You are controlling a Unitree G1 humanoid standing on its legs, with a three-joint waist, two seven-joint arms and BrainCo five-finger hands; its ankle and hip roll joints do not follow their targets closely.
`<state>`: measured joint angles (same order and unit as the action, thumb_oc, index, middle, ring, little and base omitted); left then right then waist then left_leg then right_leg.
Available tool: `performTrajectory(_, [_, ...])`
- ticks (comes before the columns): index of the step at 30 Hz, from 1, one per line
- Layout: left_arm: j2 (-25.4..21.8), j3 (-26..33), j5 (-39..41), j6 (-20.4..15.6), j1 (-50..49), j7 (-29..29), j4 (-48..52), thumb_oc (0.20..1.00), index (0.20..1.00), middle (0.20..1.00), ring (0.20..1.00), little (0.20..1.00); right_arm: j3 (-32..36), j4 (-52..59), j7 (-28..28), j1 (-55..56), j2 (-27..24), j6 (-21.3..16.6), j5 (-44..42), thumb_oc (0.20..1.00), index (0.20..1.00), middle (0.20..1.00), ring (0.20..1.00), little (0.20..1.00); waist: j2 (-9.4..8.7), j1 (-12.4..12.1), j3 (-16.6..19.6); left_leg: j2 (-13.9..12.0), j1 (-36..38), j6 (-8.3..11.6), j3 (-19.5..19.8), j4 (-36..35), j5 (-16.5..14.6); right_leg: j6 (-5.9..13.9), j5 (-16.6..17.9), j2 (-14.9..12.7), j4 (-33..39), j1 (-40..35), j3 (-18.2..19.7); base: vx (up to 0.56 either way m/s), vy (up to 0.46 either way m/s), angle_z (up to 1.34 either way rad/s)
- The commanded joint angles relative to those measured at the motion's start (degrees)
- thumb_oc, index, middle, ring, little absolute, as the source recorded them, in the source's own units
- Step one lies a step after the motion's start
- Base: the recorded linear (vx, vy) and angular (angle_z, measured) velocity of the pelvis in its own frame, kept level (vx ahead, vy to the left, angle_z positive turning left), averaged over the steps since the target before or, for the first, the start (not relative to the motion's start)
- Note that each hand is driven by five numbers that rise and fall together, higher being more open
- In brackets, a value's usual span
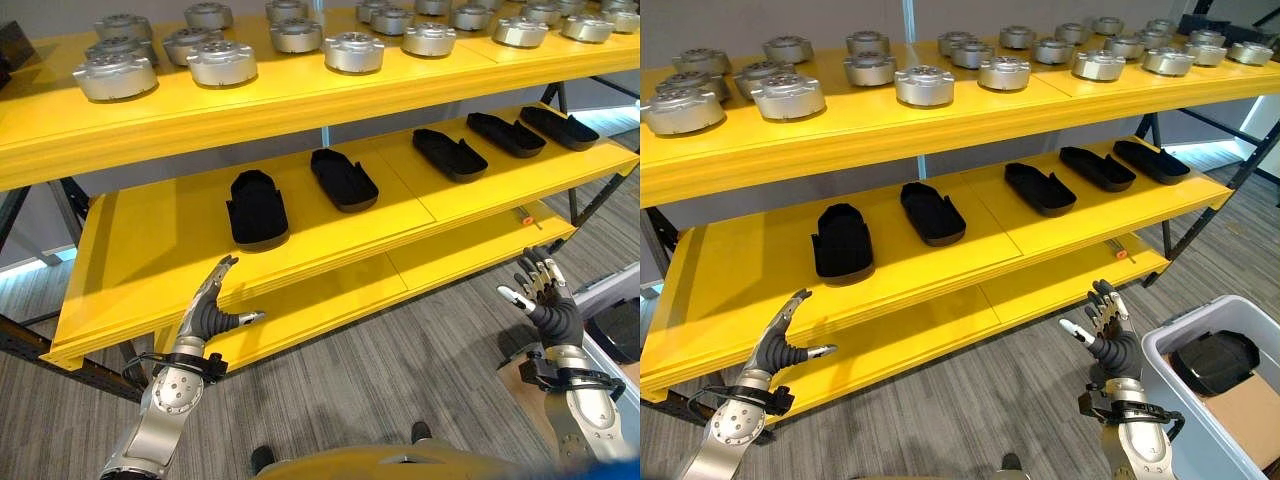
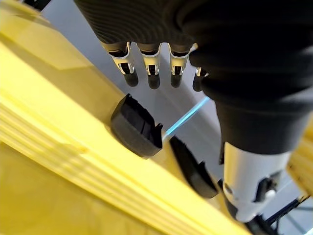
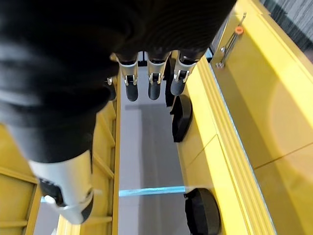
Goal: Move parts from the plastic box to the shelf.
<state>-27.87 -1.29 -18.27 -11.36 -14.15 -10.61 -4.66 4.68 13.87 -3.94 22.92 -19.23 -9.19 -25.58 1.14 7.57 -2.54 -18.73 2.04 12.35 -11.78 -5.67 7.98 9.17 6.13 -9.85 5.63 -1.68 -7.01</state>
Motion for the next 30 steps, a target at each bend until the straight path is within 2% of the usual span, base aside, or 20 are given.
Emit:
performTrajectory(1, [-2.82, -1.00, -4.59, -0.35, 6.72, -4.19, -2.60, 1.000, 1.000, 1.000, 1.000, 1.000, 4.54, 4.35, -1.08, -4.13, -1.95, -3.73, 1.23, 1.000, 1.000, 1.000, 1.000, 1.000, 0.07, 0.96, -2.60, 0.91, -2.85, -4.21, -2.07, 4.51, -2.56, 0.01, -8.96, -1.97, -4.06, -1.77, 0.38, 0.01, 0.018, -0.09])
performTrajectory(9, [-3.65, -3.75, -9.51, 1.41, 12.58, -7.50, -8.11, 1.000, 1.000, 1.000, 1.000, 1.000, 4.27, 4.15, -2.23, -4.84, -2.79, -4.07, 1.28, 1.000, 1.000, 1.000, 1.000, 1.000, 0.04, 1.79, -2.81, 0.78, -3.21, -3.98, -2.46, 4.61, -2.53, 0.04, -8.81, -1.93, -4.00, -1.18, 0.91, 0.00, 0.003, -0.01])
performTrajectory(10, [-3.26, -5.36, -10.07, 2.42, 15.40, -8.27, -11.41, 1.000, 1.000, 1.000, 1.000, 1.000, 3.92, 4.44, -2.33, -5.19, -3.09, -4.08, 1.24, 1.000, 1.000, 1.000, 1.000, 1.000, -0.09, 2.37, -3.21, 0.75, -3.52, -3.91, -2.61, 4.86, -2.55, 0.04, -8.78, -1.90, -4.29, -0.63, 1.24, 0.00, 0.018, -0.09])
performTrajectory(21, [-2.16, -9.86, -10.84, 5.96, 24.60, -11.72, -22.44, 1.000, 1.000, 1.000, 1.000, 1.000, 2.66, 5.17, -3.94, -6.60, -3.67, -4.27, 0.89, 1.000, 1.000, 1.000, 1.000, 1.000, -0.82, 3.71, -5.09, 0.78, -5.52, -3.93, -2.92, 6.31, -3.04, 0.10, -8.31, -2.06, -5.23, 2.26, 2.80, 0.00, 0.013, -0.08])
performTrajectory(30, [-1.56, -10.77, -9.45, 7.47, 27.92, -13.91, -28.44, 1.000, 1.000, 1.000, 1.000, 1.000, 1.52, 5.75, -4.43, -6.65, -3.94, -4.44, 0.14, 1.000, 1.000, 1.000, 1.000, 1.000, -1.39, 4.46, -6.68, 0.90, -7.05, -4.09, -3.35, 7.48, -3.61, 0.09, -7.89, -2.24, -5.91, 4.72, 4.11, -0.01, 0.008, -0.05])
